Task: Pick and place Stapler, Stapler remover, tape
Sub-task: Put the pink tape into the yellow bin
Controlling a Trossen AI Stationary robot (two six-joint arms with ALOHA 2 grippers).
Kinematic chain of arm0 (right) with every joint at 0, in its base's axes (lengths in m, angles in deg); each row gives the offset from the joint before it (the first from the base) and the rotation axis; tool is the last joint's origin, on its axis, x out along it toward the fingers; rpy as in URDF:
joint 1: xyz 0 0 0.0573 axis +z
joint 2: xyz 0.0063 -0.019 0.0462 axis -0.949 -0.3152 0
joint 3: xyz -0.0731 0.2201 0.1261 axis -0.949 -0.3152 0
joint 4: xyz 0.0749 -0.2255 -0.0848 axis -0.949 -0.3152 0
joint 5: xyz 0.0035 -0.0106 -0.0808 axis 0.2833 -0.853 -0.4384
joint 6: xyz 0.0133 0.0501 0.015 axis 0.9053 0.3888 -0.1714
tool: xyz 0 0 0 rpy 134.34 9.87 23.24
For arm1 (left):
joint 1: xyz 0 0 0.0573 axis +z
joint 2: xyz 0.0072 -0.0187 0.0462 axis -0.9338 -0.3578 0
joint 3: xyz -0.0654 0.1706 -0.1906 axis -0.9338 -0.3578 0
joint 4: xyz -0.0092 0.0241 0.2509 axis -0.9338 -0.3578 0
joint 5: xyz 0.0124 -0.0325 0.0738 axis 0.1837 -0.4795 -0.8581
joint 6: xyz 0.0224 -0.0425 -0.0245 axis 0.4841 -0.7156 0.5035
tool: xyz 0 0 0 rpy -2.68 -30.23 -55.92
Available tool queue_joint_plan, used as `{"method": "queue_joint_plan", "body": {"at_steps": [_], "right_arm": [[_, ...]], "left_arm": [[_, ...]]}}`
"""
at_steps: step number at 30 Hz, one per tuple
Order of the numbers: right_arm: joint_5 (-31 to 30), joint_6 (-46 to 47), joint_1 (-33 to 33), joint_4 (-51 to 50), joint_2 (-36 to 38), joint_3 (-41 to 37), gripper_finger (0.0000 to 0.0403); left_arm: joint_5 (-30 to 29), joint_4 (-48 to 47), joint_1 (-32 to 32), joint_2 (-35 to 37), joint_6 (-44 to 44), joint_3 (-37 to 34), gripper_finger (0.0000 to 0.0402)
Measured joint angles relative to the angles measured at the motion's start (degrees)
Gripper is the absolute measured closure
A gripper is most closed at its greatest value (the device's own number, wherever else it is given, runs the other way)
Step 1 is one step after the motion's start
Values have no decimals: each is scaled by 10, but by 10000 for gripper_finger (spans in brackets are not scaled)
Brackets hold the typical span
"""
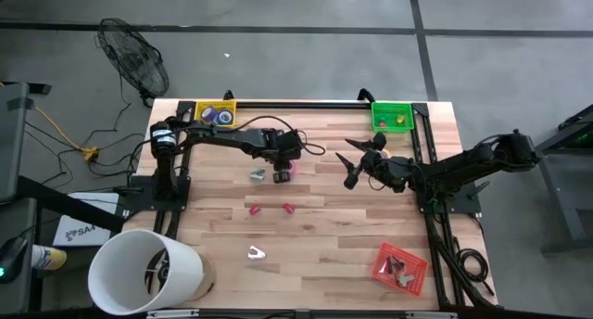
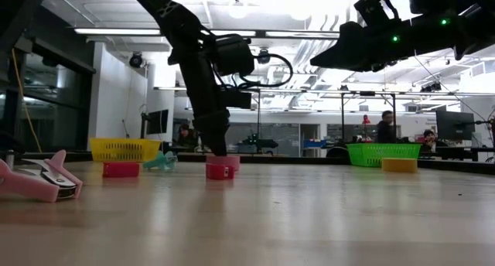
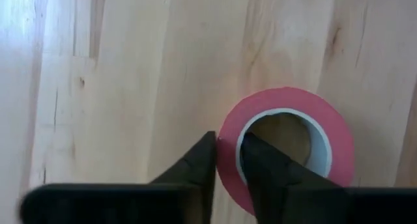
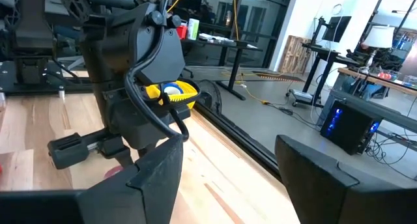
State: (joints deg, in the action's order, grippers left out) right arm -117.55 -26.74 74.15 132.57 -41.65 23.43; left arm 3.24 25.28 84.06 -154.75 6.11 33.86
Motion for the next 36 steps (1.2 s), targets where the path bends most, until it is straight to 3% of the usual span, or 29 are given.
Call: {"method": "queue_joint_plan", "body": {"at_steps": [3, 10, 13, 20, 25, 31, 36], "right_arm": [[0, 0, 0, -2, 0, 0, 167], [0, 12, 0, -16, 0, 0, 167], [-1, 13, 0, -18, 0, 0, 167], [-3, 13, 0, -22, 0, 0, 167], [-3, 15, 0, -25, 0, 0, 167], [-2, 25, 0, -39, 0, 0, 167], [-2, 28, 0, -44, 0, 0, 167]], "left_arm": [[-8, 0, 0, 0, 17, 0, 376], [-102, -37, 0, 23, 23, 0, 372], [-180, -64, 0, 43, 20, 0, 372], [-425, -118, 0, 59, -20, 0, 374], [-541, -208, 3, 59, -96, 0, 374], [-583, -371, 44, 59, -265, -1, 374], [-594, -418, 82, 57, -360, -1, 374]]}}
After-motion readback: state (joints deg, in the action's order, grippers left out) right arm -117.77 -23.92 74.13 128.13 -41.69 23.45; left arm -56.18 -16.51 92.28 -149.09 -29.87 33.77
